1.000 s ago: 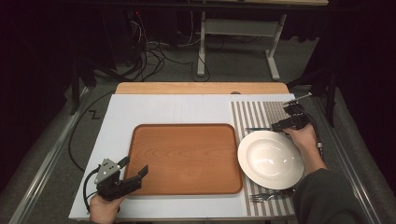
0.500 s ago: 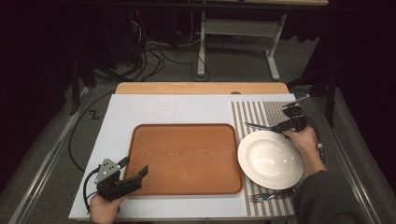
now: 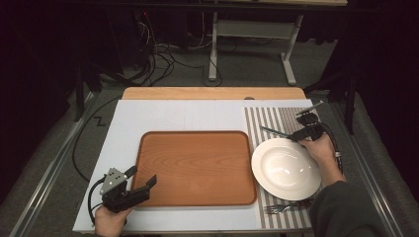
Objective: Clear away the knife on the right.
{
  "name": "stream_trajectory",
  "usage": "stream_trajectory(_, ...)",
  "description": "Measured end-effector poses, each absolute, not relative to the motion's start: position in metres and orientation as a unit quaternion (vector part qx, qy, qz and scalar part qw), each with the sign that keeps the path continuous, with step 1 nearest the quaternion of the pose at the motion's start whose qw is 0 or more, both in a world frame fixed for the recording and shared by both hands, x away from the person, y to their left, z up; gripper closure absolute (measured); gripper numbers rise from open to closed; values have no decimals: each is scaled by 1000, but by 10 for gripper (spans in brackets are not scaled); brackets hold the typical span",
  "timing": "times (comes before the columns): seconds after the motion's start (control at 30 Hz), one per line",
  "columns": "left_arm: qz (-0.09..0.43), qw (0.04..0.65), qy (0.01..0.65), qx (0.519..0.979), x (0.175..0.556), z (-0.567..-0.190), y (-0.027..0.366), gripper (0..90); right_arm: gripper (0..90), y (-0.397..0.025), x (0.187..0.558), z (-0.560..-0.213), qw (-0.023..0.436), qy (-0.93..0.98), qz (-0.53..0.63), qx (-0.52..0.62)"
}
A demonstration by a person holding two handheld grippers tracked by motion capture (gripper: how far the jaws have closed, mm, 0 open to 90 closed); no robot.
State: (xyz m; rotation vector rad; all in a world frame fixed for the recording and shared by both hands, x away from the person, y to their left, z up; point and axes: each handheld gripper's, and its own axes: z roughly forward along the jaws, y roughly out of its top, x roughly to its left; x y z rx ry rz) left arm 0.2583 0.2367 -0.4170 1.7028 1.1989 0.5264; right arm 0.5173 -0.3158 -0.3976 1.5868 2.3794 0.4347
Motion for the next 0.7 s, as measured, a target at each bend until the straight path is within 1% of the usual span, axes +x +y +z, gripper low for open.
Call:
stream_trajectory(0.07,215,476,490,698,258,-417,237,229,476,-316,517,-397,125,815,148,546)
stream_trajectory(0.1,216,476,490,698,258,-417,237,229,513,-316,516,-397,122,814,148,548)
stream_trajectory(0.13,215,476,490,698,258,-417,237,229,513,-316,516,-397,122,814,148,548)
stream_trajectory(0.43,216,476,490,698,258,-417,237,229,682,-322,514,-395,114,812,143,555)
stream_trajectory(0.57,216,476,490,698,258,-417,236,229,692,-322,513,-395,117,811,141,556)
stream_trajectory(0.7,216,476,489,698,258,-417,236,229,759,-324,511,-395,115,811,145,555)
